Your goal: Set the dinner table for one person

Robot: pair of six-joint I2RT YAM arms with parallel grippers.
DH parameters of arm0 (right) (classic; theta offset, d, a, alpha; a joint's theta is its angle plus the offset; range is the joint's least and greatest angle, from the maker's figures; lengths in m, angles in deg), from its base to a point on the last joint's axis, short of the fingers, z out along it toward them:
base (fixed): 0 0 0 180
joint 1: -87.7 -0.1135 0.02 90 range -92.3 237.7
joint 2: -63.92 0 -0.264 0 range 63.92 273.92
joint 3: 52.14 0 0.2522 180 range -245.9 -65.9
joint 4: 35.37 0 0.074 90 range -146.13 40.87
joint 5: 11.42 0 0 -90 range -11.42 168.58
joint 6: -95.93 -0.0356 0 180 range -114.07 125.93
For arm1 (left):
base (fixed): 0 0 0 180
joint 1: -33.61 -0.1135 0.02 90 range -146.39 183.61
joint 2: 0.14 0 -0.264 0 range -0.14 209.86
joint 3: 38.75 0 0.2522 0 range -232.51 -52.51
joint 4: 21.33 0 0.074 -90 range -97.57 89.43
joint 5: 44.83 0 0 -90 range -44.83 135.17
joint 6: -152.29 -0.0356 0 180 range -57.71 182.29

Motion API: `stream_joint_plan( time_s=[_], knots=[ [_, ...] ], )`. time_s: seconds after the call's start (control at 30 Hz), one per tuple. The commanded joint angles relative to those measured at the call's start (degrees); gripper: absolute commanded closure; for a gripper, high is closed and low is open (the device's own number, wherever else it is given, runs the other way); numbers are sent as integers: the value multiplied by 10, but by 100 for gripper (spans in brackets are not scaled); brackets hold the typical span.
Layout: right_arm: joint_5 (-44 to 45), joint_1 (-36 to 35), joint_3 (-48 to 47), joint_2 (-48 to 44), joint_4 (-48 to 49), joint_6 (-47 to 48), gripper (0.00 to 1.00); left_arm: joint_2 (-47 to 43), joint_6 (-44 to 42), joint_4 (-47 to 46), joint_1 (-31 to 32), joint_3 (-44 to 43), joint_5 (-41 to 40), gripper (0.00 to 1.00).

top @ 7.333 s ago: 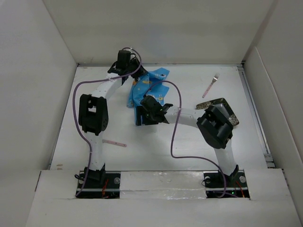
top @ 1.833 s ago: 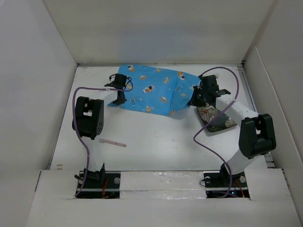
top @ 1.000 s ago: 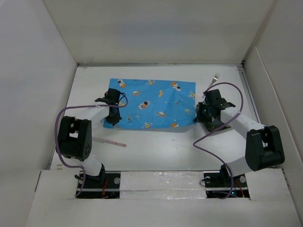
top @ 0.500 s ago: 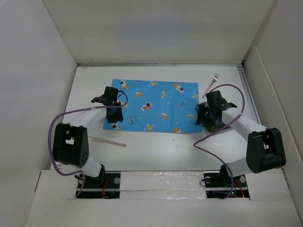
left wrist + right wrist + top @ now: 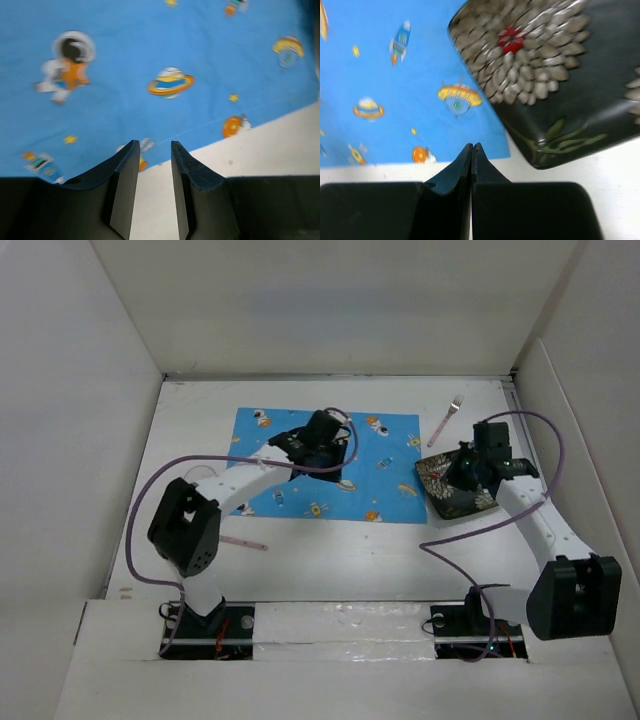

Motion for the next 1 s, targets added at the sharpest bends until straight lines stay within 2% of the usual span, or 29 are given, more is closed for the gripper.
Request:
stream_joint_plan(
  time_s=[0.0, 0.03, 0.07, 0.17, 0.2, 0.27, 0.4, 0.57, 0.73, 0.87, 0.97],
  knots=[
    [12, 53, 5, -45, 25, -52, 95, 45, 11, -33, 59, -34, 15, 71],
    [4, 72, 17, -62, 29, -64, 90, 57, 9, -33, 74, -47, 19, 71],
    [-22, 112, 28, -71, 34, -70, 77, 85, 7, -34, 89, -59, 23, 70],
    [-60, 171, 74, -91, 51, -85, 54, 130, -6, -37, 148, -104, 23, 70],
    [-69, 183, 87, -94, 51, -89, 49, 147, -7, -40, 166, -117, 28, 69],
    [-74, 203, 98, -96, 51, -91, 46, 161, -3, -52, 172, -121, 45, 66],
    [-111, 283, 135, -85, 67, -93, 45, 193, 2, -61, 173, -144, 88, 52],
    [-145, 323, 165, -60, 92, -100, 46, 219, -1, -70, 178, -156, 107, 51],
    [-140, 323, 176, -31, 116, -112, 48, 252, 2, -75, 189, -169, 118, 53],
    [-147, 329, 179, -2, 153, -125, 60, 282, 3, -73, 195, -182, 126, 63],
    [-142, 329, 171, 24, 165, -133, 65, 303, 6, -72, 195, -190, 135, 69]
  ],
)
